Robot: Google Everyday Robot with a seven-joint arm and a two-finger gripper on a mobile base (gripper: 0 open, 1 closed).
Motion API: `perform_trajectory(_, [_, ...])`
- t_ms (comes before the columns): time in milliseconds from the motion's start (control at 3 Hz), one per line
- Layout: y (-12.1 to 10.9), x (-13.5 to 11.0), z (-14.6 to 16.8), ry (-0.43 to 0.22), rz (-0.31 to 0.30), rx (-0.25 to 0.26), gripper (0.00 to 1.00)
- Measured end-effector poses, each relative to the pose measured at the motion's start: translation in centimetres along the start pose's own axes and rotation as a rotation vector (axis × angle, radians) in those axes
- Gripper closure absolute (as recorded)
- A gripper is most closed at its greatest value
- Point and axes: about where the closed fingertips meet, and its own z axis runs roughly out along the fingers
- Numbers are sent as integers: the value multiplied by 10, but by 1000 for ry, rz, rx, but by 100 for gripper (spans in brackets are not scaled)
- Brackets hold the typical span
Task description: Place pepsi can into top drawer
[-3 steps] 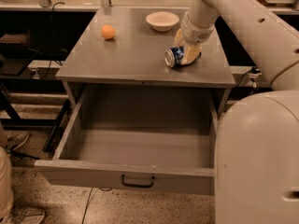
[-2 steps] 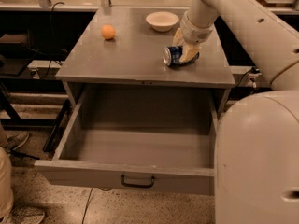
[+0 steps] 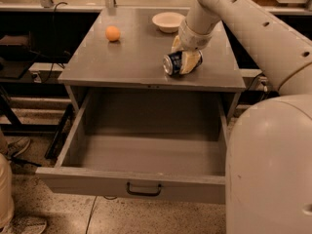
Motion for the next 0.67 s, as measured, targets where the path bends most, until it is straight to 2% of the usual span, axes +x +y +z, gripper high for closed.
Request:
perform_trajectory(333, [2,-7,0,-10,-2,-6,92])
perform_trajectory(667, [10,-2,-17,16,21,18,100])
